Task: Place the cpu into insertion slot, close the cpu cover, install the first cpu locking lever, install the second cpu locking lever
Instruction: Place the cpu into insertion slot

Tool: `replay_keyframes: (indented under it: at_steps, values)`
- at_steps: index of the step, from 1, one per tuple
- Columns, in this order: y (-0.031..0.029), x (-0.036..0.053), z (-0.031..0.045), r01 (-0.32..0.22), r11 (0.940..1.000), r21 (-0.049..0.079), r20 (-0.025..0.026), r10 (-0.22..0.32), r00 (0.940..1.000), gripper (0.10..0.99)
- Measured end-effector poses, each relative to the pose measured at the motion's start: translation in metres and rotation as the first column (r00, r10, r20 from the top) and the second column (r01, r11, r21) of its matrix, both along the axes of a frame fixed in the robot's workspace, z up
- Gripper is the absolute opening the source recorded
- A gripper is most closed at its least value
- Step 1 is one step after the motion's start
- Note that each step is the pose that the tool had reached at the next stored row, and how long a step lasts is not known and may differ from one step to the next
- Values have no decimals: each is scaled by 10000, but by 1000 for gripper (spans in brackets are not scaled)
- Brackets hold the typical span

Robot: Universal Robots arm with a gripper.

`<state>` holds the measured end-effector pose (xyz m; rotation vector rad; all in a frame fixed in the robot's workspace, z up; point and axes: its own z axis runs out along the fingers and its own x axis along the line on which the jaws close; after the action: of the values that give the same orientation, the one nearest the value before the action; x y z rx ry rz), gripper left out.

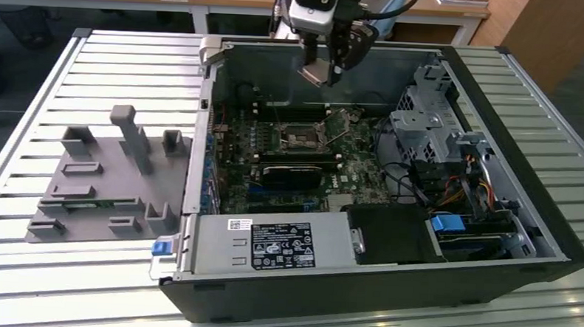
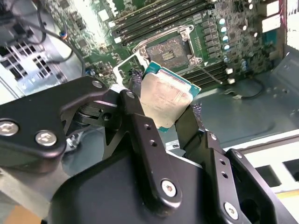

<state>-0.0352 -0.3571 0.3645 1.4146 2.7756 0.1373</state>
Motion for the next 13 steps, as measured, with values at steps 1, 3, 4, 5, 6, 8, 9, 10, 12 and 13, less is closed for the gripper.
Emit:
replay_keyframes:
  at_steps: [1,3,4,5,6,8,9,10,12,13]
  values:
    - [0,0,-4,179,9998,0,0,-179,9998,537]
    - [0,0,-12,556,9985,0,0,-556,9985,537]
    - [0,0,-16,733,9973,0,1,-733,9973,537]
    - [0,0,-20,915,9958,0,0,-915,9958,537]
    - [0,0,-24,1093,9940,-1,0,-1093,9940,537]
    - [0,0,-32,1450,9894,0,0,-1450,9894,537]
    - [0,0,-36,1627,9867,0,0,-1627,9867,537]
    - [0,0,-41,1805,9836,1,1,-1805,9836,537]
    - [0,0,-49,2174,9761,0,0,-2174,9761,537]
    - [0,0,-54,2347,9721,0,0,-2347,9721,537]
